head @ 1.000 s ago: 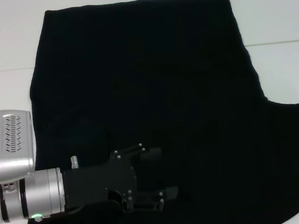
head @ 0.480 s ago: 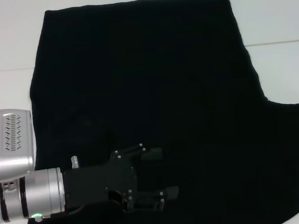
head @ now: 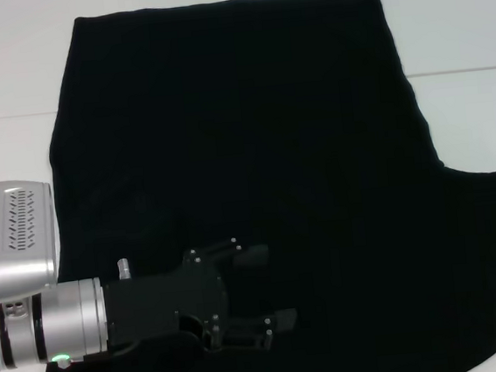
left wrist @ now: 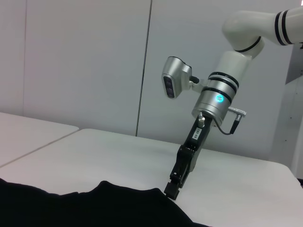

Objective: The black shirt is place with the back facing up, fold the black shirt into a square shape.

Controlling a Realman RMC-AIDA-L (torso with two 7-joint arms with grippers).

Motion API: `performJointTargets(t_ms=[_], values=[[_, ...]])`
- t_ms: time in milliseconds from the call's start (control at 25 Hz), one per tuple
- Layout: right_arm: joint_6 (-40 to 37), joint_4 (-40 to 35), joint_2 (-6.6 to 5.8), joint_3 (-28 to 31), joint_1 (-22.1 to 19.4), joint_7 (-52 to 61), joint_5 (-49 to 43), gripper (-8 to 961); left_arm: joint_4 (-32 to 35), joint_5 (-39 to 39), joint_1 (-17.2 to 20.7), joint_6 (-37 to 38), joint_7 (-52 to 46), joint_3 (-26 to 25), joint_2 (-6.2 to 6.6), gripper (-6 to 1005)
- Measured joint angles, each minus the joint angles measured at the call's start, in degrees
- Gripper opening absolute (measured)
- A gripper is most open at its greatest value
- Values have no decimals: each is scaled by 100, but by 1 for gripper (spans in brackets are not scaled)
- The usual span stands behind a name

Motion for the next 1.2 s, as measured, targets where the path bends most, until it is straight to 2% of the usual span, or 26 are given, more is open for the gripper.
performJointTargets(t_ms=[760,1200], values=[[283,0,53,-83,101,130,0,429,0,0,0,-45,0,0,9,920],[360,8,72,-302,149,163,0,341,0,0,6,-54,0,0,9,920]])
